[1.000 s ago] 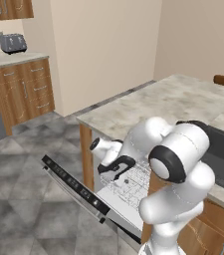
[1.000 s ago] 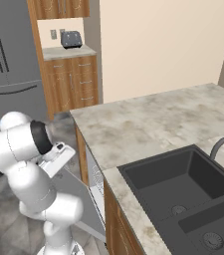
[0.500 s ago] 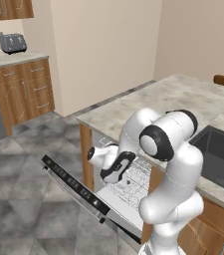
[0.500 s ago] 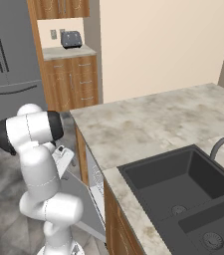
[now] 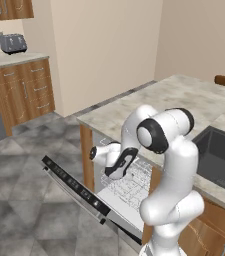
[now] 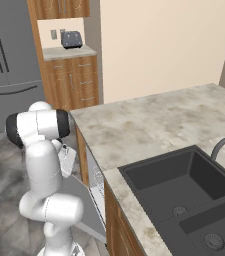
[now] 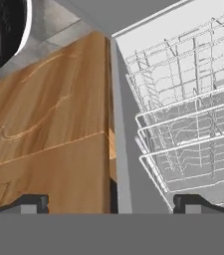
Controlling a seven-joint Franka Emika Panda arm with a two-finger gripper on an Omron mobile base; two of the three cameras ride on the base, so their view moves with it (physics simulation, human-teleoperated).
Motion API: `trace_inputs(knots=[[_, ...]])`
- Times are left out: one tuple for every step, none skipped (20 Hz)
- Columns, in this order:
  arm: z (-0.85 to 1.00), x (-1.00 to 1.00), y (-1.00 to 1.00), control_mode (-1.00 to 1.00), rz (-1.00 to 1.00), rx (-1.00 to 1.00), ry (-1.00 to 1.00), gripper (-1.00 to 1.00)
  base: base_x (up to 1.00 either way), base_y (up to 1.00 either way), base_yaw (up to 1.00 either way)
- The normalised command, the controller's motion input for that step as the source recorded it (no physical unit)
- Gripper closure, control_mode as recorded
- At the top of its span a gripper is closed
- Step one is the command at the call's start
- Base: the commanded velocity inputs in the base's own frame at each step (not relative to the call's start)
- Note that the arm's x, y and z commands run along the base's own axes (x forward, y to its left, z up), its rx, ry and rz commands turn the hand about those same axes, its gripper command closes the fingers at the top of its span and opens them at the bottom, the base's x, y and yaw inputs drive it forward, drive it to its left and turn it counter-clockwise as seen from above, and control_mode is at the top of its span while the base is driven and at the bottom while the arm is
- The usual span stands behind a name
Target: Open the dishwasher door and pull out the top rack.
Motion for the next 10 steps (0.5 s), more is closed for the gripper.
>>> trace_inputs(knots=[[-0.15,0.22,-0.09,-1.0,0.17,-0.19,0.11,-1.0,0.0,0.0,0.0],[-0.19,0.29,-0.17,-1.0,0.15,-0.19,0.09,-1.0,0.0,0.0,0.0],[-0.23,0.31,-0.04,-1.0,0.11,-0.24,0.0,-1.0,0.0,0.0,0.0],[-0.27,0.3,0.0,-1.0,0.1,-0.27,0.0,-1.0,0.0,0.0,0.0],[-0.26,0.3,0.0,-1.0,0.07,-0.29,0.0,-1.0,0.0,0.0,0.0],[-0.36,0.19,0.0,-1.0,0.07,-0.31,-0.08,-1.0,0.0,0.0,0.0],[-0.32,0.15,0.0,-1.0,0.07,-0.29,-0.07,-1.0,0.0,0.0,0.0],[-0.34,0.06,0.0,-1.0,0.07,-0.3,-0.15,-1.0,0.0,0.0,0.0],[-0.36,0.0,0.0,-1.0,0.07,-0.29,-0.14,-1.0,0.0,0.0,0.0],[-0.33,0.0,0.0,-1.0,0.06,-0.29,-0.18,-1.0,0.0,0.0,0.0]])
